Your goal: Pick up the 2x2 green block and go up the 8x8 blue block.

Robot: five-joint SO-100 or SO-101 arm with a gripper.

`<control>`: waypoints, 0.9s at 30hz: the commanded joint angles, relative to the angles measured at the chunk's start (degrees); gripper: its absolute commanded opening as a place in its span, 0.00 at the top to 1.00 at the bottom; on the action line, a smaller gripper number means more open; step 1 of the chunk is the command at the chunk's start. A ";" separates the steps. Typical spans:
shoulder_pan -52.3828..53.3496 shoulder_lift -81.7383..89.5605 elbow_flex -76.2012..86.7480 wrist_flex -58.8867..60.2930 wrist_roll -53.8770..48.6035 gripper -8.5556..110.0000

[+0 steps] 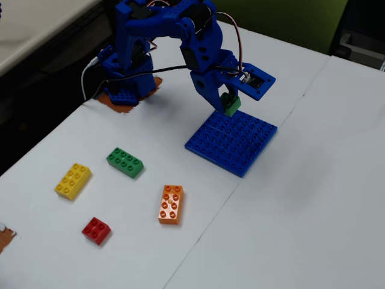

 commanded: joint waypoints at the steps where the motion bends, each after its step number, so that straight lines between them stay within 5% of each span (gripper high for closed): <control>1: 0.70 2.29 -0.44 -0.88 -1.32 0.92; 27: 0.18 0.70 -2.20 -0.44 -4.75 0.92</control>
